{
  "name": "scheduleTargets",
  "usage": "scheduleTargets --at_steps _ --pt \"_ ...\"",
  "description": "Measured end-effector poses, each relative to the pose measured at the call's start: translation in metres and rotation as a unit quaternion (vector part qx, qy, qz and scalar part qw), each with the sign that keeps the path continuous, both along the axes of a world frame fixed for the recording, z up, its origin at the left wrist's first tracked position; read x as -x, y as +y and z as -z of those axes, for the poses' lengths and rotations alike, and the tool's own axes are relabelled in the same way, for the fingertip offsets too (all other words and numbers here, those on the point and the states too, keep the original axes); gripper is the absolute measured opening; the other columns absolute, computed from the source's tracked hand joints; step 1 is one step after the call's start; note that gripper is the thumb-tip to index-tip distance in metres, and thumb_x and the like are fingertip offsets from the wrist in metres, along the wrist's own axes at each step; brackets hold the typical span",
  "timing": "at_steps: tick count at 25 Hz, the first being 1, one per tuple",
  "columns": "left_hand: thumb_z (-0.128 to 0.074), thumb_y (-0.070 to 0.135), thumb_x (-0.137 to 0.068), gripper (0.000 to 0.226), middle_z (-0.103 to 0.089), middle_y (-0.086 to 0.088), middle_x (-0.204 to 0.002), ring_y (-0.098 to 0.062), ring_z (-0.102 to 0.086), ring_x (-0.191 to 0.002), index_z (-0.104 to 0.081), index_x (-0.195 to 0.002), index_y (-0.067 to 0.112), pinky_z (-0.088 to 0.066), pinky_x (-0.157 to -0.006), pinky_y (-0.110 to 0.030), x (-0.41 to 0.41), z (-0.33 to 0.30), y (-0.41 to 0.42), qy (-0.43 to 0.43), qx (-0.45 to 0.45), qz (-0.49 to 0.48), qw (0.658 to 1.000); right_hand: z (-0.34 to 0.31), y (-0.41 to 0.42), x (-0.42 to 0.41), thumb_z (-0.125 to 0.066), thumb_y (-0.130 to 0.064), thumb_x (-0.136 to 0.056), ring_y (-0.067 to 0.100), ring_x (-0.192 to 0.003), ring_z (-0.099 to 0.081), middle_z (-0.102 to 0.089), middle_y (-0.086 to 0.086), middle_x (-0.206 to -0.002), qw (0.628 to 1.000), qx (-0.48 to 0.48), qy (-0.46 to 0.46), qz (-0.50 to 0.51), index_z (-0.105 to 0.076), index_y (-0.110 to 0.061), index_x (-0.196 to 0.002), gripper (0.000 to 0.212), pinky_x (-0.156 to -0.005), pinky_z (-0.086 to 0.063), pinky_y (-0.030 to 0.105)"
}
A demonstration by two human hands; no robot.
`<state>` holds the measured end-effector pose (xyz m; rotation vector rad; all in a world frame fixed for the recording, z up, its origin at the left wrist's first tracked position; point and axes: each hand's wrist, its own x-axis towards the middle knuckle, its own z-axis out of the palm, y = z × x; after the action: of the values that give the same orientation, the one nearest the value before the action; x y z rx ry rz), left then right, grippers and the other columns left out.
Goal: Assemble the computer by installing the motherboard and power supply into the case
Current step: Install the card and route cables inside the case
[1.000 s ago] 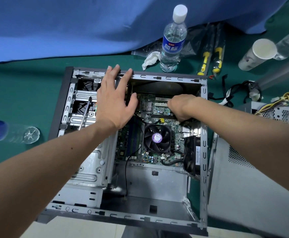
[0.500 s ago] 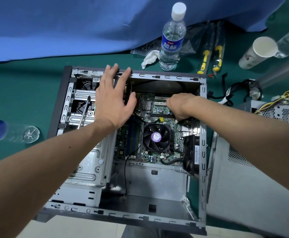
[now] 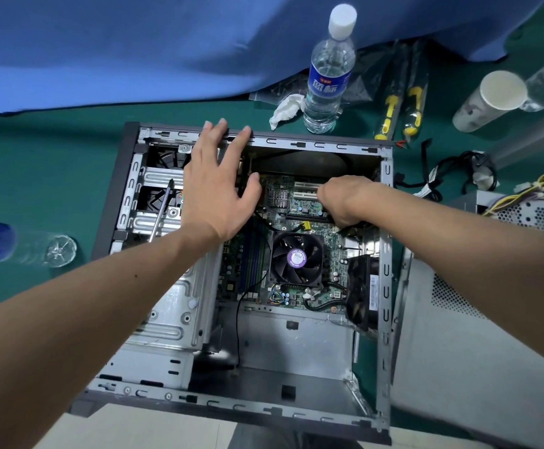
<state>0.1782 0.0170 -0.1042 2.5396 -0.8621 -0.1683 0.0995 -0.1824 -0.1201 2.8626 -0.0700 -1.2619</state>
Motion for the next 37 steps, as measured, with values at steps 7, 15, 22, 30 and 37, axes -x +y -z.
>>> scheduleTargets --at_steps 7,15,22,30,37 --pt "-0.051 0.037 -0.092 0.062 -0.02 -0.008 -0.161 -0.024 -0.008 -0.151 -0.035 -0.151 0.026 -0.021 -0.118 -0.046 -0.0011 0.0005 0.0004 0.0 -0.002 0.001 1.0 0.0011 -0.0005 -0.0003 -0.059 -0.001 -0.088 0.017 -0.072 -0.053 -0.05 0.0 -0.079 1.0 0.0 0.005 -0.005 -0.051 -0.011 -0.096 0.015 -0.066 -0.046 0.03" --pt "-0.048 0.04 -0.091 0.063 -0.019 -0.008 -0.161 -0.024 -0.008 -0.151 -0.035 -0.151 0.027 -0.022 -0.117 -0.046 -0.0017 0.0002 0.0003 0.0 -0.004 0.0 1.0 0.0015 0.0003 0.0013 -0.061 -0.003 -0.088 0.014 -0.064 -0.045 -0.046 0.0 -0.077 1.0 0.002 0.001 -0.011 -0.043 -0.015 -0.077 0.024 -0.065 -0.044 0.029" --pt "-0.05 0.039 -0.092 0.062 -0.019 -0.008 -0.162 -0.024 -0.008 -0.151 -0.035 -0.151 0.027 -0.022 -0.117 -0.046 -0.0017 0.0016 0.0017 -0.003 -0.005 -0.001 1.0 -0.0009 0.0038 0.0022 -0.062 -0.002 -0.088 0.018 -0.071 -0.048 -0.043 0.0 -0.075 0.999 -0.008 -0.002 -0.034 -0.037 -0.017 -0.071 0.033 -0.065 -0.042 0.029" --pt "-0.047 0.043 -0.089 0.064 -0.02 -0.007 -0.161 -0.024 -0.008 -0.151 -0.035 -0.151 0.027 -0.023 -0.117 -0.047 -0.0011 0.0016 0.0006 0.0 -0.003 -0.005 1.0 -0.0015 0.0034 0.0037 -0.058 0.005 -0.085 0.016 -0.067 -0.046 -0.043 0.0 -0.074 0.998 -0.04 -0.01 -0.046 -0.039 -0.018 -0.07 0.034 -0.065 -0.04 0.028" --pt "-0.049 0.042 -0.091 0.063 -0.02 -0.007 -0.161 -0.024 -0.008 -0.151 -0.036 -0.151 0.027 -0.021 -0.116 -0.046 0.0026 0.0024 -0.0018 -0.001 0.001 0.0 1.0 0.0084 0.0059 0.0095 -0.052 0.008 -0.088 0.019 -0.075 -0.05 -0.048 0.001 -0.078 0.998 -0.048 -0.019 -0.045 -0.047 -0.014 -0.082 0.023 -0.072 -0.046 0.03"
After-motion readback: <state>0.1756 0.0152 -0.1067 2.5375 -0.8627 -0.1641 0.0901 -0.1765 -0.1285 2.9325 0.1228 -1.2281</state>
